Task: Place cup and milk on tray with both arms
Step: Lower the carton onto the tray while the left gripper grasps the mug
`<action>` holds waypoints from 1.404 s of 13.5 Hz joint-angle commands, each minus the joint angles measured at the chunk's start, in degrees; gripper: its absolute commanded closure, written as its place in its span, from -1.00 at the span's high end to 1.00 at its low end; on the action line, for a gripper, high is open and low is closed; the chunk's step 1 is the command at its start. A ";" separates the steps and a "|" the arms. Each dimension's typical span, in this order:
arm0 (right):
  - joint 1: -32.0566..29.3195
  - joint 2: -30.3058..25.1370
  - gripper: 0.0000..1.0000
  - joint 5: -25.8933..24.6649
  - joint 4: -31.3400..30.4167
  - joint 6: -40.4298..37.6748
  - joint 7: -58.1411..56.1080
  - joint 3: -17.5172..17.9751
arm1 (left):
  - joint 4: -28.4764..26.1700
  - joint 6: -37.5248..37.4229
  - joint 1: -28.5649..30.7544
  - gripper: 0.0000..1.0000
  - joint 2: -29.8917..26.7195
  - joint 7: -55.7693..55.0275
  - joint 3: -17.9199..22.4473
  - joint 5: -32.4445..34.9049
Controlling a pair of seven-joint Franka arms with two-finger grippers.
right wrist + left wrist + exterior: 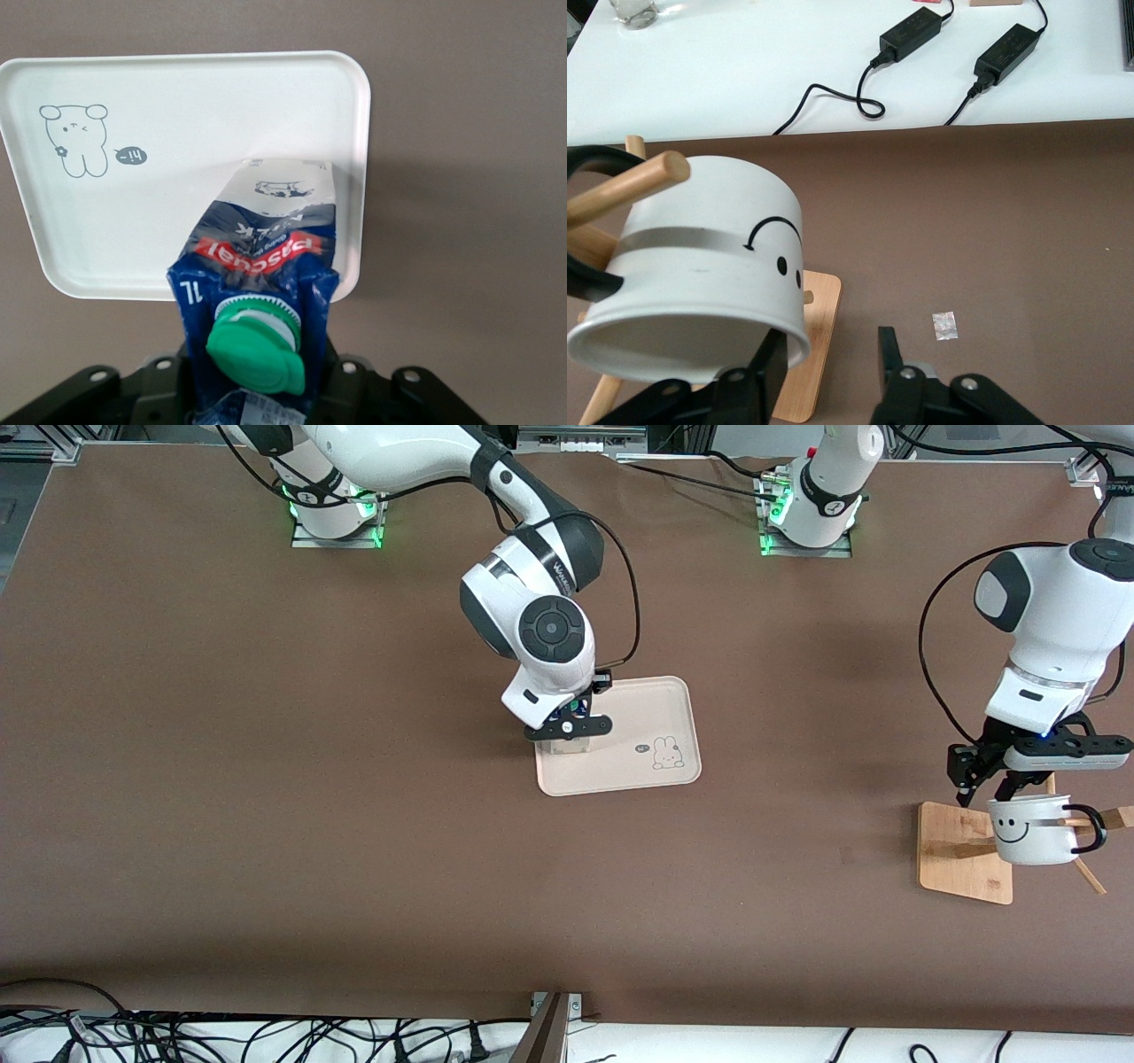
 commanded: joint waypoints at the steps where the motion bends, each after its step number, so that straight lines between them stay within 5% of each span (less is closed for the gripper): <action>1: 0.62 0.68 1.00 0.68 1.52 -0.32 1.55 -0.57 | 1.40 0.11 0.73 -0.42 0.79 0.11 -0.10 0.89; 9: 0.44 -3.44 1.00 0.86 1.60 -2.25 0.94 -3.64 | 2.28 0.11 1.26 -1.00 1.49 0.82 -0.01 1.33; 19: -3.59 -14.15 1.00 0.86 0.47 -5.68 0.50 -6.72 | 3.33 -0.59 0.82 -1.00 -0.61 -0.15 -0.63 0.37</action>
